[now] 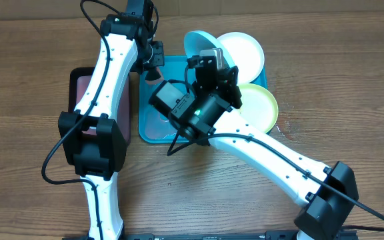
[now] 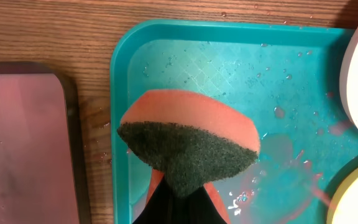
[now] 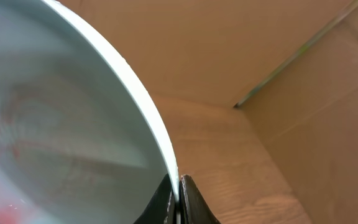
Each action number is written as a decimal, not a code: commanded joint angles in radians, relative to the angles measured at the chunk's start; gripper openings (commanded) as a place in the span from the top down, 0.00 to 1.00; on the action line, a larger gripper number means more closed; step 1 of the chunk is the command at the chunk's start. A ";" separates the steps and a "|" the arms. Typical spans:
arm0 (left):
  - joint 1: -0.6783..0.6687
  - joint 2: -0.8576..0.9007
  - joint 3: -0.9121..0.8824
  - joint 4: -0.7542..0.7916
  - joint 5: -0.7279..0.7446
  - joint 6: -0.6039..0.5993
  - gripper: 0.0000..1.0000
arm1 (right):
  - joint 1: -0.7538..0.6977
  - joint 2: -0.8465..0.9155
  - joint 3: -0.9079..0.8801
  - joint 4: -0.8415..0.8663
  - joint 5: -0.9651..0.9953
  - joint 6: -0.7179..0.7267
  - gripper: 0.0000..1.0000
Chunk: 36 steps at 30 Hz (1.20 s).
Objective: Clean dirty plates on tray and stack at the side
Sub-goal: 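Lift the sponge away and raise the white plate with the right gripper, then carry the white plate right and set it on the table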
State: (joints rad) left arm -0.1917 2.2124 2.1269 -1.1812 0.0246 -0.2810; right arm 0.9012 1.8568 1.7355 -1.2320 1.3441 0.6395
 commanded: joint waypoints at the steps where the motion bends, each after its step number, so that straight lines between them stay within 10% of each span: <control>1: 0.008 -0.008 0.000 0.002 -0.013 -0.015 0.96 | 0.015 -0.026 0.029 0.003 0.138 0.027 0.96; 14: 0.008 -0.008 0.000 -0.019 -0.013 -0.015 0.96 | 0.015 -0.026 0.029 0.002 0.126 0.050 0.96; 27: 0.008 -0.008 0.000 -0.019 -0.013 -0.015 0.96 | -0.187 -0.058 0.013 -0.059 -0.547 0.115 0.97; 36: 0.008 -0.008 0.000 -0.019 -0.013 -0.015 0.96 | -0.622 -0.163 0.034 0.061 -1.328 -0.191 0.96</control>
State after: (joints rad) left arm -0.1890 2.2124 2.1269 -1.2007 0.0238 -0.2829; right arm 0.4198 1.7527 1.7317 -1.1755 0.3733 0.5716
